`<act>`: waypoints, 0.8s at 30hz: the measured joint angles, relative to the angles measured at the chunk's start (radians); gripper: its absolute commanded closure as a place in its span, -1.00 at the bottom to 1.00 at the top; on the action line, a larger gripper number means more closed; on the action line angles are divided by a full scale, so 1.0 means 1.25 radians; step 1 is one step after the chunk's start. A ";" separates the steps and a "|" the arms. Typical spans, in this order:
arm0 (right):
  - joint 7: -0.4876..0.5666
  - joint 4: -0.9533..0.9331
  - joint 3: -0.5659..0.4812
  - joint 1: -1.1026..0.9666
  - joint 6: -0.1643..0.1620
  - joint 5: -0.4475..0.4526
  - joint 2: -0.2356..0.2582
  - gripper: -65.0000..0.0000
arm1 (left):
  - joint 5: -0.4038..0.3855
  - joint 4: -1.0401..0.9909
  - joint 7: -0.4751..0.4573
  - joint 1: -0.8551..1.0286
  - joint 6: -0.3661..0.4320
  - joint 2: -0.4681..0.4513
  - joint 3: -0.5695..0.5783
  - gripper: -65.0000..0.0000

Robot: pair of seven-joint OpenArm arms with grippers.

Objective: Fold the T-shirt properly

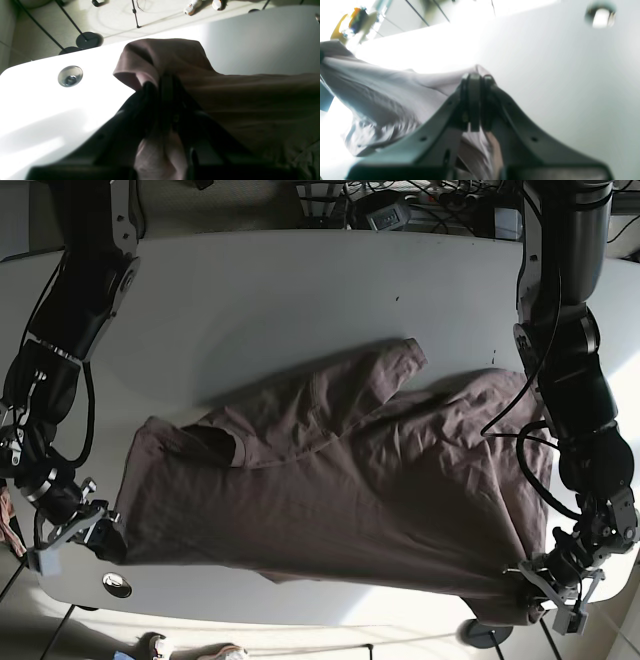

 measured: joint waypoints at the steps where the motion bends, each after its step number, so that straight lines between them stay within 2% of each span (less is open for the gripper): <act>1: -0.006 -0.046 -0.053 0.079 0.006 -0.001 0.033 0.94 | 0.001 0.000 0.000 -0.044 0.018 0.000 0.000 1.00; 4: -0.005 -0.124 -0.127 0.241 0.011 0.000 0.071 0.94 | 0.001 -0.001 0.000 -0.148 0.020 -0.001 0.000 1.00; 10: -0.002 -0.178 -0.270 0.512 0.011 0.011 0.085 0.94 | -0.002 0.007 0.045 -0.313 0.025 -0.045 -0.002 1.00; 14: 0.005 -0.157 -0.260 0.483 0.014 0.020 0.081 0.91 | -0.005 0.058 0.120 -0.283 0.022 -0.054 -0.005 1.00; 16: -0.006 -0.156 -0.229 0.414 0.005 0.006 0.066 0.81 | -0.009 0.131 0.130 -0.216 0.017 -0.057 -0.052 1.00; 17: -0.005 -0.157 -0.209 0.372 0.005 0.002 0.056 0.72 | -0.010 0.163 0.139 -0.183 0.017 -0.062 -0.078 1.00; 21: -0.005 -0.110 -0.186 0.159 0.005 0.002 -0.017 -0.03 | -0.002 0.338 0.283 -0.012 0.020 -0.083 -0.187 1.00; 24: 0.006 -0.077 -0.186 0.044 0.003 -0.008 -0.061 -0.44 | -0.002 0.441 0.281 0.109 0.017 -0.095 -0.233 1.00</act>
